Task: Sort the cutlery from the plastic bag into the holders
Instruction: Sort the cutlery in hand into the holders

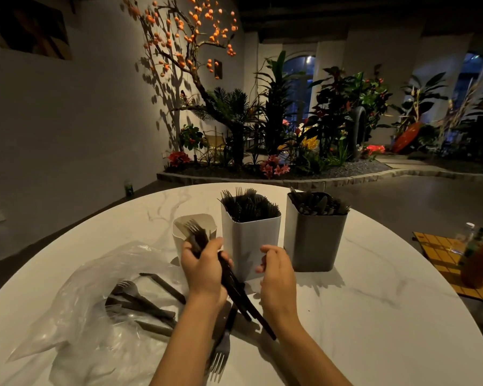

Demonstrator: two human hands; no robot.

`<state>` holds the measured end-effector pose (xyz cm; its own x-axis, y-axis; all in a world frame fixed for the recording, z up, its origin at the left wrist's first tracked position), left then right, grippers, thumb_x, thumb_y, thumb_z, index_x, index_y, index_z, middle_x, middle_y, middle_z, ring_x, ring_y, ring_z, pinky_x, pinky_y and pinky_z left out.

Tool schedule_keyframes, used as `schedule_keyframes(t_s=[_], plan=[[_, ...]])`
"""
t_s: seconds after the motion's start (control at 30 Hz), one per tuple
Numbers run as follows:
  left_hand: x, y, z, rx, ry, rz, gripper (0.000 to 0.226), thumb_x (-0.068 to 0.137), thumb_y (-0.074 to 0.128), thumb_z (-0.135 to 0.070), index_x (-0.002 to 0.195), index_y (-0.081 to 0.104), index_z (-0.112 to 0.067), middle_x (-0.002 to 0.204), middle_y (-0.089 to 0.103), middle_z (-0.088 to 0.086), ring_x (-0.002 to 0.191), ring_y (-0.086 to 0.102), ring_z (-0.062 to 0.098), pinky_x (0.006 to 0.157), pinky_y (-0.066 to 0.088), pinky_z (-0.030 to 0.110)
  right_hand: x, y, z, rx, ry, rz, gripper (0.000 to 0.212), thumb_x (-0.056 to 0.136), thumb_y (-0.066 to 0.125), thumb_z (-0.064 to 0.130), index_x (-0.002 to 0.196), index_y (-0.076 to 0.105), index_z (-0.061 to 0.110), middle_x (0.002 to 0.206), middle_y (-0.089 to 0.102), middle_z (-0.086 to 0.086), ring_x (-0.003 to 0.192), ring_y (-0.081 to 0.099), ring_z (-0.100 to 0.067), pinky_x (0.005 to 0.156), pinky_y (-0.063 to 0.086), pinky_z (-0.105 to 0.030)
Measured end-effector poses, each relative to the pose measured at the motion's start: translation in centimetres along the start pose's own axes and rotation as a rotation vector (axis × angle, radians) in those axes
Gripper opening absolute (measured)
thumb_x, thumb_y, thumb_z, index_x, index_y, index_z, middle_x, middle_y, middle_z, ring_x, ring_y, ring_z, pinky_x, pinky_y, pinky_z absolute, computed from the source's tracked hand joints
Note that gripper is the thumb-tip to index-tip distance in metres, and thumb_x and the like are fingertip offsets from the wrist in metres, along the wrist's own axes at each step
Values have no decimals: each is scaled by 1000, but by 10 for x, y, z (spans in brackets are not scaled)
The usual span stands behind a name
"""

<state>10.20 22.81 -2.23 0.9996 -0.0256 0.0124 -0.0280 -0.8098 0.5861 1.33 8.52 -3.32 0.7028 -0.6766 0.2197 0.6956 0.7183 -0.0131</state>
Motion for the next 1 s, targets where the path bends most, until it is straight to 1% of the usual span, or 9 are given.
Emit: schedule_keyframes(t_s=[0.07,0.13,0.23,0.3,0.4,0.53,0.73,0.87,1.0], plan=[[6,-1,-18,-29,67,-7,24,92,64,1,102,53,-18,70,52,3,52,50,12,52,46,31,2,3,-21,107,225,64,29,105,41,29,97,63,12,81,63,-6,75,63,-18,62,51,-24],[10,-2,-34,-78,127,-36,28,91,66,0,105,52,-20,80,55,5,55,53,11,56,49,30,-7,12,-32,141,387,151,39,107,38,30,96,66,5,77,68,-11,68,66,-22,57,53,-26],[12,-2,-37,-137,141,-59,30,89,69,0,109,52,-16,82,58,6,55,55,10,57,52,30,-24,21,-40,300,519,138,48,107,41,39,98,71,3,92,75,-19,91,74,-35,79,62,-38],[9,4,-28,-149,108,-8,27,87,70,-1,107,54,-8,75,58,7,55,56,13,56,51,32,-28,20,-40,423,554,57,47,105,46,41,96,73,3,97,73,-23,99,72,-39,95,57,-52],[0,11,-12,-104,60,68,11,88,70,-4,91,60,-3,63,57,4,54,56,16,59,50,35,-30,10,-42,531,571,-50,41,103,49,40,98,71,5,85,71,-16,88,70,-31,94,56,-51],[-15,22,-3,-39,67,110,13,88,74,-5,78,65,-5,62,59,7,56,57,19,59,52,35,-34,5,-45,602,614,-118,27,100,54,29,96,69,7,80,68,-12,83,67,-28,88,57,-46],[-28,25,24,144,16,129,15,87,79,-16,82,70,-4,71,68,11,64,65,26,68,56,40,-37,20,-19,505,477,22,25,99,52,21,98,71,5,88,75,-15,83,71,-22,68,58,-34],[-30,21,23,227,-41,190,30,95,69,-17,71,60,-1,60,53,10,56,53,21,57,50,31,-29,20,-11,245,328,136,24,100,48,21,90,65,7,81,70,-5,81,67,-14,59,54,-20],[-40,17,33,236,-167,358,18,94,69,-17,88,65,0,67,53,13,56,50,20,52,47,32,-18,14,12,125,125,200,27,106,45,30,98,63,11,77,67,0,64,63,-11,60,53,-19]])
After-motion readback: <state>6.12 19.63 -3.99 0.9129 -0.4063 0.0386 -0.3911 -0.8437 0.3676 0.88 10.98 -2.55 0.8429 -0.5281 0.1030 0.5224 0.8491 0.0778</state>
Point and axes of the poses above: each hand's wrist, its own x-axis towards the middle knuckle, its own y-axis out of the palm, z = x × y, the point moved 9 cm from there along x, towards the middle knuckle
